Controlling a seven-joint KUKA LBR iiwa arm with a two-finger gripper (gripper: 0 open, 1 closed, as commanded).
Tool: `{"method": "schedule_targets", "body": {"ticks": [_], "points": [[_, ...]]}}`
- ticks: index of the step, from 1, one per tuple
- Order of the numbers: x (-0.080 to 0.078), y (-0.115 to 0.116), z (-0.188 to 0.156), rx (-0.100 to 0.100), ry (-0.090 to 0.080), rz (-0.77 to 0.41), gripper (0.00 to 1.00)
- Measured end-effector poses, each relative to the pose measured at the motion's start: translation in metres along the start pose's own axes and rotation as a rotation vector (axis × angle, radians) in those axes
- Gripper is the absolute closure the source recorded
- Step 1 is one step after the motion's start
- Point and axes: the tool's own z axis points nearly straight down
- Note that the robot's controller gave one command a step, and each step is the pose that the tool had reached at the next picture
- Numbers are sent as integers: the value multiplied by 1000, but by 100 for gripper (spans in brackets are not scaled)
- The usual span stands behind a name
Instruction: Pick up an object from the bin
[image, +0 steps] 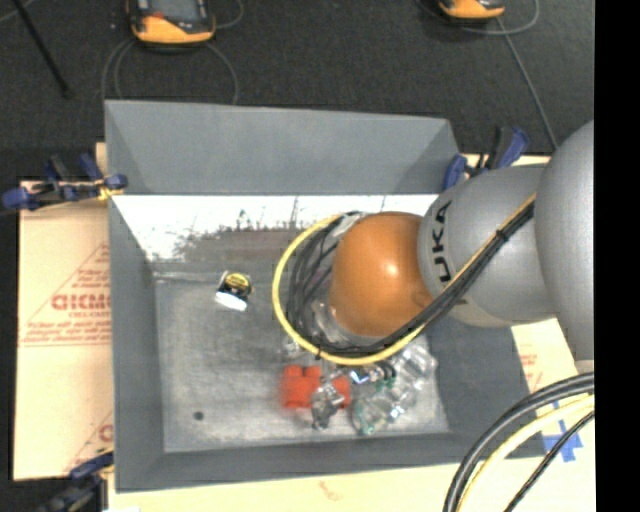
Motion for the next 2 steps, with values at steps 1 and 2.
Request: {"method": "schedule_targets", "body": {"ticks": [1, 2], "points": [[-5, -2, -3, 3, -12, 4, 100], [8, 2, -198, 9, -18, -192, 100]]}}
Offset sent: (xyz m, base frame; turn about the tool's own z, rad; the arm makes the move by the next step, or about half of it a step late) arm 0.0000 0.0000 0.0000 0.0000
